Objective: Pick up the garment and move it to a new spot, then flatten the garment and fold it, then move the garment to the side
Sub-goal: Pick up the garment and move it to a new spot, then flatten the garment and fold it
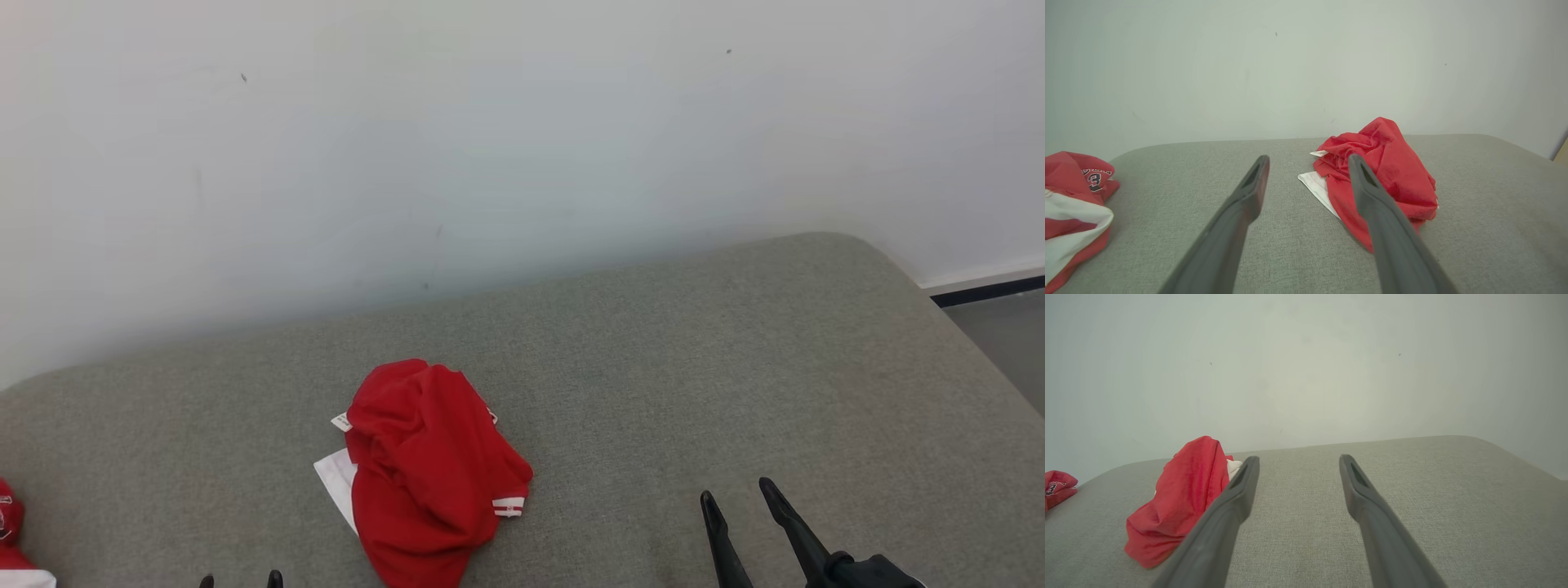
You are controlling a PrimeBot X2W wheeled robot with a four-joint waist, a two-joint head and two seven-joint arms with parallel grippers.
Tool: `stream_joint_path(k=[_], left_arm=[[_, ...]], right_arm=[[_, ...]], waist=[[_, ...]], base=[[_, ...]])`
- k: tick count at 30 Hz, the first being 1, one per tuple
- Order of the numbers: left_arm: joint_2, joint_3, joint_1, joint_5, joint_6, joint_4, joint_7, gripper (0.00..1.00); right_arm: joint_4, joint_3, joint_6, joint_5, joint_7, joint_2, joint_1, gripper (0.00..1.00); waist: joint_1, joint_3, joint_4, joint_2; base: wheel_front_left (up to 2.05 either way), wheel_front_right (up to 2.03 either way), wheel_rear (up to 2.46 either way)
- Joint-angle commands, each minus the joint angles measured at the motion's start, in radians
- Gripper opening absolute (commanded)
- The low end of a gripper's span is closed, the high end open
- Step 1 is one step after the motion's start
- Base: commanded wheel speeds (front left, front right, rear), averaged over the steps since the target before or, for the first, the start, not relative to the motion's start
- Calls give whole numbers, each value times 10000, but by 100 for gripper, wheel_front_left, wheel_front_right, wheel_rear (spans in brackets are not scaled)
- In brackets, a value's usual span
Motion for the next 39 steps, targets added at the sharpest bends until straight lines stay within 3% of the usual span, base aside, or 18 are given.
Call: stream_joint_path(k=[1, 10, 32, 39], left_arm=[[-68, 98, 128, 145, -118, 98, -58, 100], [-381, 409, 135, 468, -577, 309, -58, 100], [-755, 658, -131, 789, -1233, 420, -59, 100], [-814, 97, -994, 354, -1891, 1114, -59, 100]], right_arm=[[51, 21, 4, 36, -5, -54, 64, 100], [113, -11, 4, 76, -5, -42, 68, 100], [44, -105, 4, 116, -4, 22, 54, 100], [-33, -213, 4, 136, -3, -33, -163, 100]], waist=[[1, -17, 57, 0], [1, 2, 175, 0], [1, 145, 628, 0], [1, 584, 1048, 0]], base=[[0, 0, 0], [0, 0, 0], [0, 0, 0], [0, 0, 0]])
